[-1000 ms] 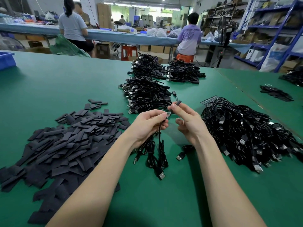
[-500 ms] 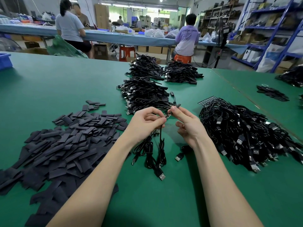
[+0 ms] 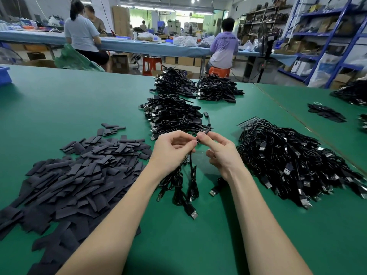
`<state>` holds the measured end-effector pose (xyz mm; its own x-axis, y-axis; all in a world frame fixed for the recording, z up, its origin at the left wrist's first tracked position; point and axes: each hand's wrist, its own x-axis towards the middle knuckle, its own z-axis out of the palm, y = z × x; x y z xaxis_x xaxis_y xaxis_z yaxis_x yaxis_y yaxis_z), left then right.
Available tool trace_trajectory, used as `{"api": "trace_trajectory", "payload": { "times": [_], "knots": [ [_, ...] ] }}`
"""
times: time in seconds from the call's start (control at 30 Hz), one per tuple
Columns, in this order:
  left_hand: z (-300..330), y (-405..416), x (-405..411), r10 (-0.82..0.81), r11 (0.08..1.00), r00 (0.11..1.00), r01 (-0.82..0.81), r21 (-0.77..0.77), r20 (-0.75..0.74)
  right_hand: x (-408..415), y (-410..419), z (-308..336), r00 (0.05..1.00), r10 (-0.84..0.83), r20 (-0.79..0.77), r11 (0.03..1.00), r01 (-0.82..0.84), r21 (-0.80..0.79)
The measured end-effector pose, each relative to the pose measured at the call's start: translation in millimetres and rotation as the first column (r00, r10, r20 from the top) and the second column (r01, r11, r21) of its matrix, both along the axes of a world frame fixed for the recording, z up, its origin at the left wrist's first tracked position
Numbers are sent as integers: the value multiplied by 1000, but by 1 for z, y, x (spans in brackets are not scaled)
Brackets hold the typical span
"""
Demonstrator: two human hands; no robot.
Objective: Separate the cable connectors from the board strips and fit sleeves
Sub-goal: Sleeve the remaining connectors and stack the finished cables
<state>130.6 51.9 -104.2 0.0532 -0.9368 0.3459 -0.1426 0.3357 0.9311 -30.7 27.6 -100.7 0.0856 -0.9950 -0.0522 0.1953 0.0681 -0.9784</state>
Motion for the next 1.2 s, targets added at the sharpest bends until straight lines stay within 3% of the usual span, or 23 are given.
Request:
{"api": "trace_trajectory", "payload": {
  "times": [0.23,0.63,0.7,0.83,0.9,0.97,1.03,1.13,1.2],
  "knots": [
    [-5,-4,-3,-2,998,989,10,55,-147,10,-2,-1,992,-127,-20,954,117,-277],
    [-6,-4,-10,45,994,971,-21,105,-235,21,2,-7,978,-184,94,970,196,-145],
    [-5,-4,-11,46,988,988,-24,151,-148,21,3,-6,969,-216,121,966,230,-118],
    [-3,-2,-6,-77,955,973,9,296,219,14,-4,6,909,-339,244,933,358,-37],
    [-1,0,-4,-104,954,966,30,298,237,9,-6,8,882,-382,275,918,396,5],
    [3,-2,-3,-52,975,978,6,223,202,4,-8,8,878,-405,254,912,408,45],
    [9,-11,0,90,992,959,-109,60,268,1,-8,8,891,-403,211,915,394,87],
    [21,-37,4,297,952,843,-228,-202,449,0,-10,5,916,-378,135,925,367,103],
    [23,-57,5,313,947,766,-205,-248,561,1,-10,2,943,-332,14,941,330,72]
  ]
}}
